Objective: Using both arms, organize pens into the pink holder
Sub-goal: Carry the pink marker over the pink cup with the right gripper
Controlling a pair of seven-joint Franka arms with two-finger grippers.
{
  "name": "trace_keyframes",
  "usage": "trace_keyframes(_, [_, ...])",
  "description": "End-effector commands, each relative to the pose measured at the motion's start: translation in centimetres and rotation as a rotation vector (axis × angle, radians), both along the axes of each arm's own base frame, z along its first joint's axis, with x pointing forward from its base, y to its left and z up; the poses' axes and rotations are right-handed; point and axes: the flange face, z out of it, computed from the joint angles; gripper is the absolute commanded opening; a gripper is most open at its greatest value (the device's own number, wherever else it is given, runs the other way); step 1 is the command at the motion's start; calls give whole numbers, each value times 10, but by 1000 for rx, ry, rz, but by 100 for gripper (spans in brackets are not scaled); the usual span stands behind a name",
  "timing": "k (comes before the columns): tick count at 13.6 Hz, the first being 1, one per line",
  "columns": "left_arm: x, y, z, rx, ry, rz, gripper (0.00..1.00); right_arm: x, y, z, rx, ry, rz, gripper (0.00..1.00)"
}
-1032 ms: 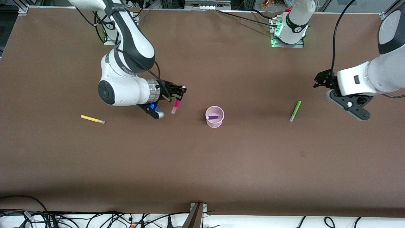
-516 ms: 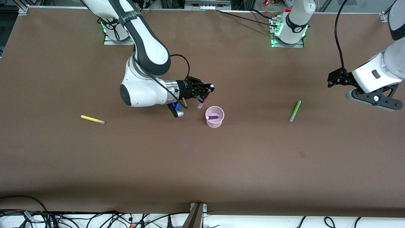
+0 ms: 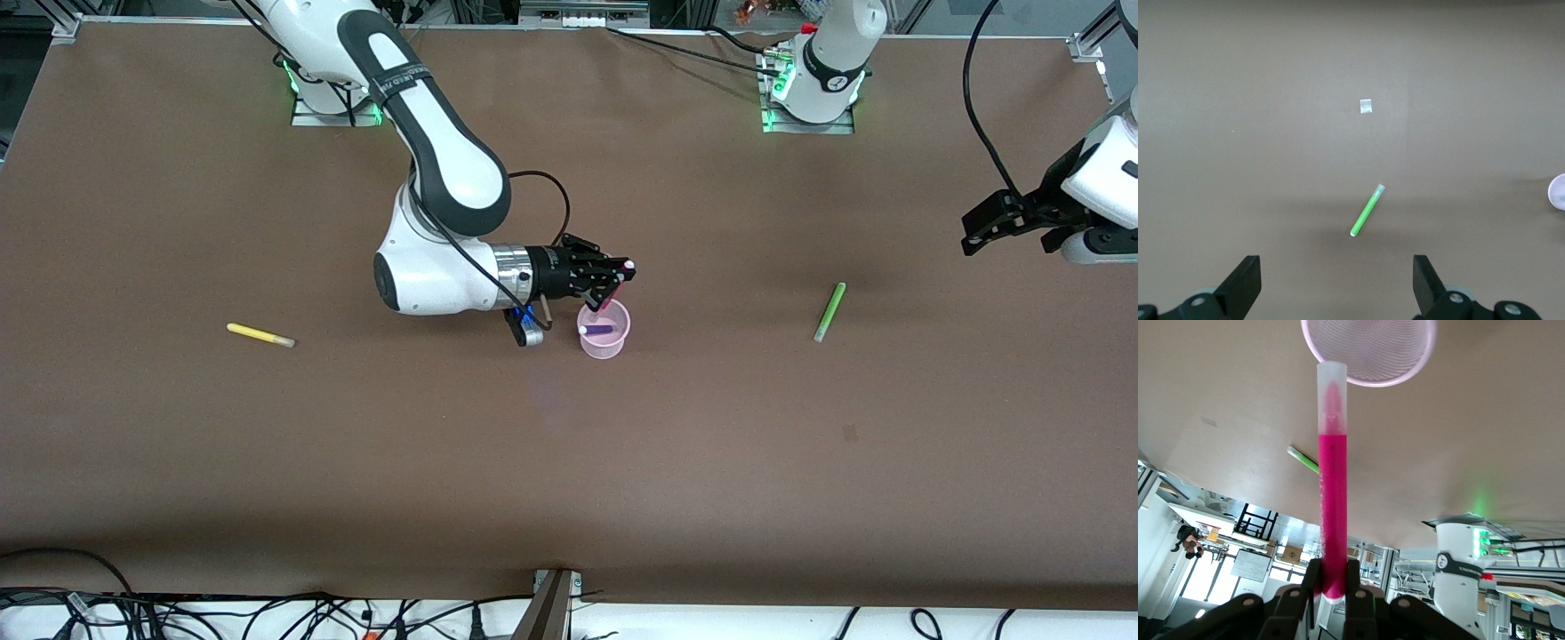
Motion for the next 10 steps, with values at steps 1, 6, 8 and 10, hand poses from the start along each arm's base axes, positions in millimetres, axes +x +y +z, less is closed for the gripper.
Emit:
trace_keyframes(1, [4,12,-8,10,-5,28,100,2,16,-17,-2,3,-30,0])
trace_keyframes(6, [2,6,-5,16,9,18,100,0,27,-33,-18,-8,-35,0])
trace_keyframes(8, [1,5,-4,16,10,17,100,3,29,-39,-14,-24,-27,0])
trace_keyframes(10, [1,-2,-4,16,10,4,100,7,34,-48,-15,-30,-22,0])
